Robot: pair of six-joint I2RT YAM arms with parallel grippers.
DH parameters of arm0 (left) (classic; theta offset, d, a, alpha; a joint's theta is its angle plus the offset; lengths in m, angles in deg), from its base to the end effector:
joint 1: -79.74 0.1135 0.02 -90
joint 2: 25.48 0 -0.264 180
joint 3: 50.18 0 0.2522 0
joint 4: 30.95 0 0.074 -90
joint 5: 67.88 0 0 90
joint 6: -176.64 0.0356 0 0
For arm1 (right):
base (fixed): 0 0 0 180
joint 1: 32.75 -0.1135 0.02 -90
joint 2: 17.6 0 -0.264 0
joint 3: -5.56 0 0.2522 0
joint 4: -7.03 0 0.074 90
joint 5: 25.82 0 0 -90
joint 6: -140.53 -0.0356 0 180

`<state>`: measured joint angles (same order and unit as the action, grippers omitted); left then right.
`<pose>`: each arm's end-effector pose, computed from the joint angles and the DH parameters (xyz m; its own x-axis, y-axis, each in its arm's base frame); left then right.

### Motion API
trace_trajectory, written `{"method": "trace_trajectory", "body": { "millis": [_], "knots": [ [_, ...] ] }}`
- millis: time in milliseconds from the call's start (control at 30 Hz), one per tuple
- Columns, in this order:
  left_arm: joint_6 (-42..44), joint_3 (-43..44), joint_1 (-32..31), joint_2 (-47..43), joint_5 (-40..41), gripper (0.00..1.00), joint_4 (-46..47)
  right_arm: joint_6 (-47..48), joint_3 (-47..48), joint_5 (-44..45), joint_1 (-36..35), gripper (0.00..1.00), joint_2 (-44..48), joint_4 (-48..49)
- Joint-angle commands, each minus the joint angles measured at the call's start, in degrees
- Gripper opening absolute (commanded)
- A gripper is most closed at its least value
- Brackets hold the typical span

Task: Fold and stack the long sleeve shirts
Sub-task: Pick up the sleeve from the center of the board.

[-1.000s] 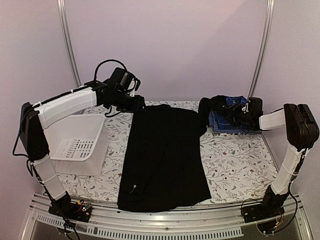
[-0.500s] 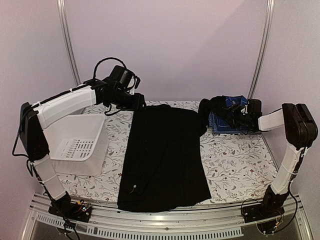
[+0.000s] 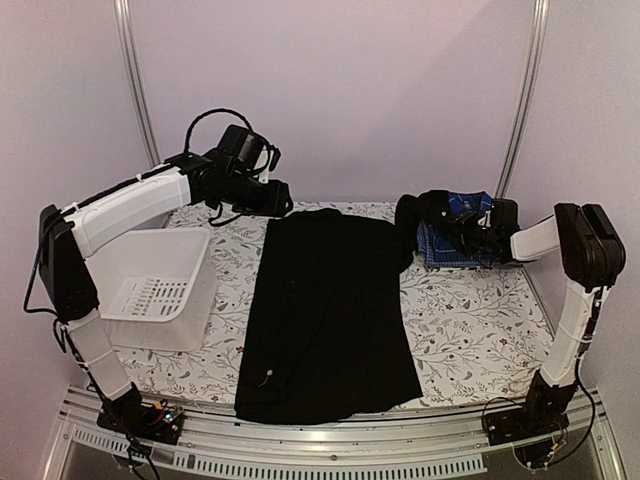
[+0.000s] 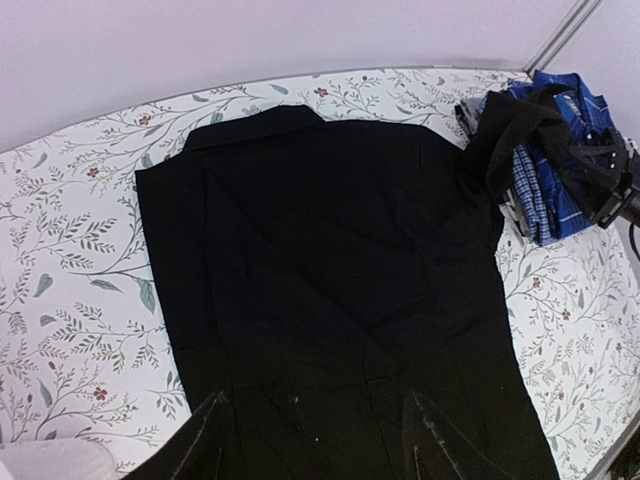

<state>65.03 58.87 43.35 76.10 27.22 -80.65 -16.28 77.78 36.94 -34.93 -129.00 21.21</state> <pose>0.3272 -0.2372 0.3313 -0.7011 0.0610 -0.7104 0.3009 0.9286 -0.2172 0.4067 0.0318 0.1553 -0.5784 0.7958 -0.1791 0.2116 0.3584 0.9093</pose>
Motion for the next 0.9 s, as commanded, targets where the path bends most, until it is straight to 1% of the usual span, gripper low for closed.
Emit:
{"method": "trace_trajectory", "body": {
  "millis": [0, 300, 467, 600, 700, 867],
  "knots": [
    [0.71, 1.31, -0.55, 0.46, 0.58, 0.57, -1.14, -0.64, 2.11, -0.35, 0.2, 0.4, -2.41, 1.49],
    [0.65, 1.4, -0.56, 0.49, 0.46, 0.57, -1.07, 0.89, 2.9, 0.01, 0.15, 0.14, -1.65, 1.26],
    [0.68, 0.79, -0.59, 0.16, 0.67, 0.57, -1.06, 3.42, 3.56, 0.17, 0.15, 0.0, -1.05, -0.25],
    [0.58, 0.47, -0.53, -0.02, 0.37, 0.57, -0.72, 6.4, 3.88, 0.48, 0.0, 0.0, 0.45, -1.33],
    [0.52, 0.21, -0.61, -0.21, -0.11, 0.57, -0.13, 9.75, 4.83, 1.04, -0.41, 0.0, 1.59, -3.88],
    [0.05, -0.55, -0.53, -0.48, -1.95, 0.57, 1.21, 15.1, 6.51, 1.49, -2.64, 0.0, 3.71, -7.29]
  ]
}}
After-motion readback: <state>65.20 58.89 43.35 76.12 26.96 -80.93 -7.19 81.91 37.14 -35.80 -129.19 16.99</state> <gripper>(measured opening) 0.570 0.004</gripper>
